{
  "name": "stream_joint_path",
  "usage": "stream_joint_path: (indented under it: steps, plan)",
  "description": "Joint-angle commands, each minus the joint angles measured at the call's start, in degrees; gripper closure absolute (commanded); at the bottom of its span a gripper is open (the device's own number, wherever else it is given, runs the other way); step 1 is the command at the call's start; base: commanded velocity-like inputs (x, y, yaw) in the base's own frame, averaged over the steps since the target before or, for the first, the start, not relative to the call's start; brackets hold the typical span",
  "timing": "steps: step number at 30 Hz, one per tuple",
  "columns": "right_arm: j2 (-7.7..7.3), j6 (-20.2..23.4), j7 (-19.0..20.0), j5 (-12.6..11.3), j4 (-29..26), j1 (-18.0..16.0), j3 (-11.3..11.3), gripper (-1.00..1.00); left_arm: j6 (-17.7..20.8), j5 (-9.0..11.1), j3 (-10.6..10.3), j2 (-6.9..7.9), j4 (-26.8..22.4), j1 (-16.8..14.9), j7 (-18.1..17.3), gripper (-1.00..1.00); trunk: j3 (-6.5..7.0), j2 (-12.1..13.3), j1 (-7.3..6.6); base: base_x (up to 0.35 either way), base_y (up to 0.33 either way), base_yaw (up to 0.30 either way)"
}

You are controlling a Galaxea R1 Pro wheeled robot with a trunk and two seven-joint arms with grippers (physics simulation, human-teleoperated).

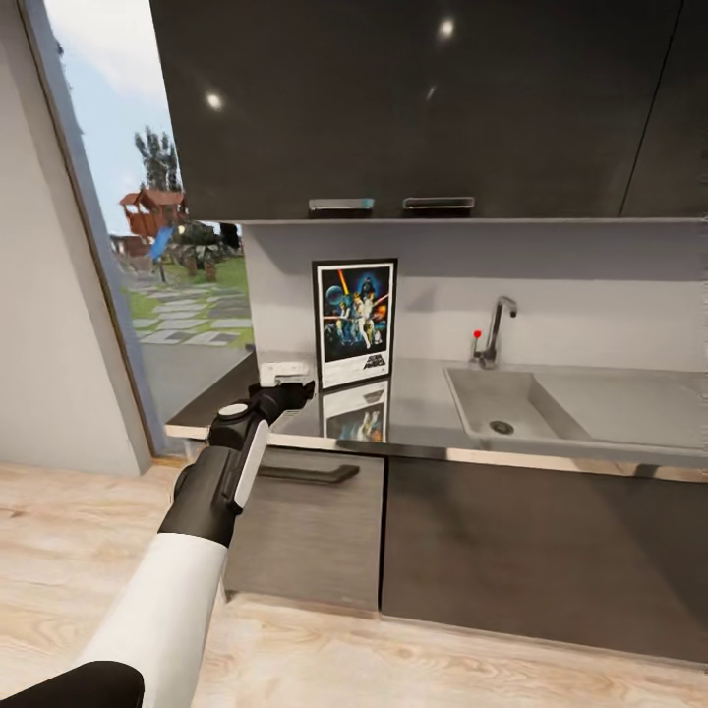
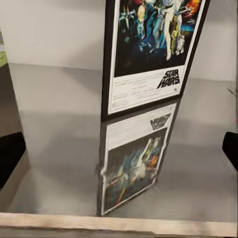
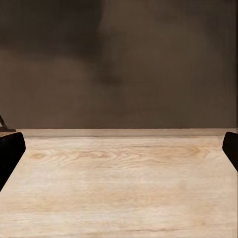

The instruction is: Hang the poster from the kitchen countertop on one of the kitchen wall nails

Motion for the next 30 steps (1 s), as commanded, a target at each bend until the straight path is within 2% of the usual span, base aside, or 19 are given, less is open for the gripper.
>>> stream_joint_path:
  steps: [1, 8, 16, 18, 21, 30]
  plan:
    - [0.0, -0.1, 0.0, 0.0, 0.0, 0.0, 0.0, -1.0, 0.3, -0.1, 0.0, -0.01, -0.1, 0.0, 0.0, -1.0, 0.01, 0.0, 0.04, 0.335, 0.066, -0.233]
    - [0.0, -0.1, -0.1, 0.1, 0.1, 0.0, 0.0, -1.0, 0.3, -0.1, 0.6, -0.01, -0.1, -0.1, -0.2, -1.0, 0.44, 0.0, 0.04, 0.221, 0.067, -0.227]
    - [-0.12, 0.2, 0.1, 0.1, 2.1, 0.0, 0.1, -1.0, 0.1, -0.1, 0.9, -0.01, 0.5, 0.0, -0.2, -1.0, 0.5, 0.0, 0.04, 0.185, 0.173, -0.027]
    - [-0.39, 0.1, 0.2, -0.1, 5.7, 0.0, 0.0, -1.0, 0.0, -0.2, 0.9, -0.01, 1.2, 0.0, -0.3, -1.0, 0.51, 0.0, 0.04, 0.086, 0.083, -0.005]
    - [-0.52, -0.1, 0.2, -0.2, 7.7, 0.0, 0.0, -1.0, 0.0, -0.2, 0.9, -0.01, 1.7, 0.0, -0.3, -1.0, 0.51, 0.0, 0.04, 0.032, 0.031, -0.002]
    - [-0.69, -0.2, 0.2, -0.2, 8.6, 0.0, -0.1, -1.0, -0.1, -0.2, 0.9, -0.01, 2.7, 0.0, -0.3, -1.0, 0.55, 0.0, 0.04, 0.1, 0.099, -0.025]
